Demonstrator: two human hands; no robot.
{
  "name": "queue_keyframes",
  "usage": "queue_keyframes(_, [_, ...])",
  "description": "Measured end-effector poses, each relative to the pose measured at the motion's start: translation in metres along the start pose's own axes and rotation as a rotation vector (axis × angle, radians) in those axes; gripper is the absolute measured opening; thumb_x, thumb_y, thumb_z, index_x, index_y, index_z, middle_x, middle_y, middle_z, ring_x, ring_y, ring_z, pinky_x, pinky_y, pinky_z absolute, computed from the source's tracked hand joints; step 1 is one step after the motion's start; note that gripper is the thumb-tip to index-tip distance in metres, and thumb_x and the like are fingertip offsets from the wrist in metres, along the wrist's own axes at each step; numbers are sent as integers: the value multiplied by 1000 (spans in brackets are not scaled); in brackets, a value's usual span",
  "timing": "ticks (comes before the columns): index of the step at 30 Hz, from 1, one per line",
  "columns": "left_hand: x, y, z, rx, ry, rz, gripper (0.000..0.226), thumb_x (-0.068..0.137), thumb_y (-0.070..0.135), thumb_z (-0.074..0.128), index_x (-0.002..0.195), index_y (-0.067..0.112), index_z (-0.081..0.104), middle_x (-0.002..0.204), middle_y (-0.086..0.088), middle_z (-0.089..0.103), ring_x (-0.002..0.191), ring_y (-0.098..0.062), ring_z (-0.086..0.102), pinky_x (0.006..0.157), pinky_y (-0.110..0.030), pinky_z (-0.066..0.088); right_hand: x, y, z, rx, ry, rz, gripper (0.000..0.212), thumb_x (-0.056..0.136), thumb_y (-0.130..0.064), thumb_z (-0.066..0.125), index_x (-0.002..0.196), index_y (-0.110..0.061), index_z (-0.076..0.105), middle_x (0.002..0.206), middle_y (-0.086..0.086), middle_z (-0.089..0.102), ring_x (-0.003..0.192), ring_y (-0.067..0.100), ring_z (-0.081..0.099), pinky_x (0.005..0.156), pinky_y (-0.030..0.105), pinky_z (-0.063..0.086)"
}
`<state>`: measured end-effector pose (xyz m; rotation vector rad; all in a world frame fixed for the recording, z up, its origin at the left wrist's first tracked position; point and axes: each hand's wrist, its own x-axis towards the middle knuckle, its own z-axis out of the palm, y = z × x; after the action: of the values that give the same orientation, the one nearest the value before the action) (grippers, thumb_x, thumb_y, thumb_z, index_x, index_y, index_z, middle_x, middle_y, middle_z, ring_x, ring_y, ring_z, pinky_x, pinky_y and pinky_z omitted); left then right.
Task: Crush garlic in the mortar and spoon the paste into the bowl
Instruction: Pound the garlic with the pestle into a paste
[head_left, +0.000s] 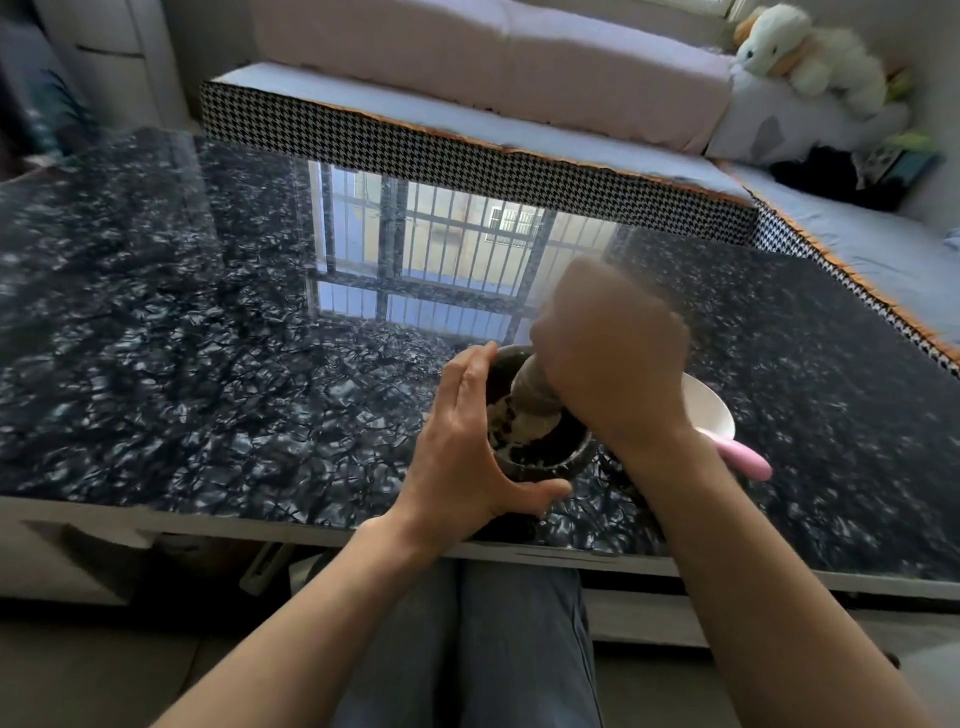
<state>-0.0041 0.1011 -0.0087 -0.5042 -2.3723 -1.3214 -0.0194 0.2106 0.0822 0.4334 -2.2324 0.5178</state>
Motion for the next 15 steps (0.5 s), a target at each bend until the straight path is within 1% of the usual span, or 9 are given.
queue_keyframes(2, [2,2,1,-6,-8,-7,119,46,46,83,140,3,24,140,-5,30,123,-1,24,99,2,14,-10,-1,13,-56,-85,-46,13,71,-17,58,64,-12,49,54,-5,46,41,17,36,43,17,25])
queue_keyframes(4, [3,2,1,-20,0,-27,118,46,42,86,140,3,24,139,-5,31,121,1,23,97,3,14,-13,2,19,-78,-141,-73,13,72,-19,57,65,-12,49,54,-3,50,42,19,37,44,21,29])
queue_keyframes(5, [4,2,1,-19,2,-31,119,46,43,86,140,3,24,138,-4,31,120,2,23,97,3,15,-11,3,16,-71,-130,-67,13,71,-20,57,66,-11,49,54,-4,48,43,19,37,44,21,29])
queue_keyframes(7, [5,1,1,-14,8,-45,120,46,45,85,140,5,23,139,-3,30,120,2,23,98,-1,17,4,4,4,-35,-49,-30,11,71,-19,57,66,-12,50,55,-7,43,45,18,37,45,17,23])
queue_keyframes(9, [7,3,1,-8,2,-59,120,47,45,84,141,6,22,141,-3,29,123,-3,26,102,-9,20,16,4,-5,-8,42,7,10,71,-16,59,67,-12,51,56,-7,42,46,16,37,48,14,20])
queue_keyframes(10, [9,4,1,-6,-5,-70,120,46,46,84,141,6,22,141,-3,29,125,-6,28,104,-13,23,18,4,-5,-10,56,13,10,71,-15,60,66,-12,52,57,-8,41,46,15,36,48,13,19])
queue_keyframes(12, [14,6,1,-20,-26,-97,119,44,51,81,140,7,25,139,-4,32,125,-11,33,105,-22,30,13,3,6,-58,-4,-2,12,68,-15,61,64,-12,51,55,-7,40,43,17,36,47,12,17])
queue_keyframes(14, [22,6,0,-54,-53,-110,114,41,59,74,136,10,33,132,-2,38,120,-10,36,103,-26,35,2,6,24,-113,-139,-20,15,70,-18,62,64,-13,49,54,-4,44,43,22,41,44,16,15])
queue_keyframes(15, [25,5,-1,-65,-75,-118,111,40,61,71,134,11,35,128,-1,40,118,-9,37,102,-27,37,0,9,30,-117,-217,-13,16,73,-19,61,66,-14,48,56,-4,46,46,24,42,44,20,15])
